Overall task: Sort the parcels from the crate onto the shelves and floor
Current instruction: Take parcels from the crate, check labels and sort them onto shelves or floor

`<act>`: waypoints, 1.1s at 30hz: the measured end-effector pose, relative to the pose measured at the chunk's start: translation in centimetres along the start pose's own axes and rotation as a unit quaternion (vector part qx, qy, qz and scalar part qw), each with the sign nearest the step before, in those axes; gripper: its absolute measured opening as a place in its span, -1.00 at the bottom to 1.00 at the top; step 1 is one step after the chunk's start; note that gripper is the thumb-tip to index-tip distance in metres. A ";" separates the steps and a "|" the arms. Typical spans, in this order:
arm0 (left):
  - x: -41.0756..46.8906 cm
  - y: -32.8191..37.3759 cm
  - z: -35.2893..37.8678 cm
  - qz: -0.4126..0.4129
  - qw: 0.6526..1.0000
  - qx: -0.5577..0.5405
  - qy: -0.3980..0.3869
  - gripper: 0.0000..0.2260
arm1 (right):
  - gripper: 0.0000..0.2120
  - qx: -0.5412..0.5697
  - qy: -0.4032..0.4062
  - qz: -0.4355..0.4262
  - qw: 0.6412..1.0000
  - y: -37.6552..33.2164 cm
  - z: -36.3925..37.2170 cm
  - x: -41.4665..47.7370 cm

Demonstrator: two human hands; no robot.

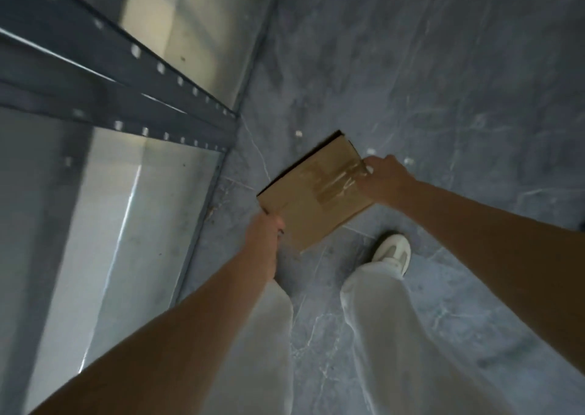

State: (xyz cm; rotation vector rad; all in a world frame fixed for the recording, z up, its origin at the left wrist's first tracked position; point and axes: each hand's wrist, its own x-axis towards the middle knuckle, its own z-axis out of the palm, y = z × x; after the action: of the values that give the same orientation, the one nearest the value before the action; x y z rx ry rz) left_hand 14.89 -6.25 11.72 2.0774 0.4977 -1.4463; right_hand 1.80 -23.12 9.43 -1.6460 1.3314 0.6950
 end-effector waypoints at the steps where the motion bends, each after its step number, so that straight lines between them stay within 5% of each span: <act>1: -1.8 1.6 -0.4 0.032 0.999 -0.009 0.000 -0.62 | -0.56 0.005 0.019 -0.020 1.000 -1.1 -2.1 -1.5; 10: -28.2 19.1 -6.2 0.232 0.971 -0.057 0.007 -0.58 | -0.68 -0.004 0.158 -0.130 0.979 -13.1 -25.2 -22.6; 17: -48.4 19.0 -11.6 0.370 0.918 -0.147 0.000 -0.64 | -0.72 0.007 0.200 -0.220 0.955 -17.1 -34.4 -41.2; 25: -61.7 13.2 -21.1 0.456 0.872 -0.164 0.068 -0.64 | -0.69 0.108 0.131 -0.326 0.930 -21.0 -32.2 -53.5; 29: -64.4 5.8 -26.7 0.467 0.857 -0.171 0.134 -0.63 | -0.72 0.055 0.071 -0.364 0.927 -22.9 -25.6 -58.2; 33: -66.6 -2.5 -32.4 0.458 0.815 -0.290 0.202 -0.74 | -0.75 0.008 0.017 -0.445 0.895 -27.5 -20.0 -64.3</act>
State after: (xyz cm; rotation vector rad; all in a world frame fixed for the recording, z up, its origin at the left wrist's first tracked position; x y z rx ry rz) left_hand 13.79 16.84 82.11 1.6845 0.0204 -0.2303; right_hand 8.89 -10.04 80.62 -2.0018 0.4692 0.0931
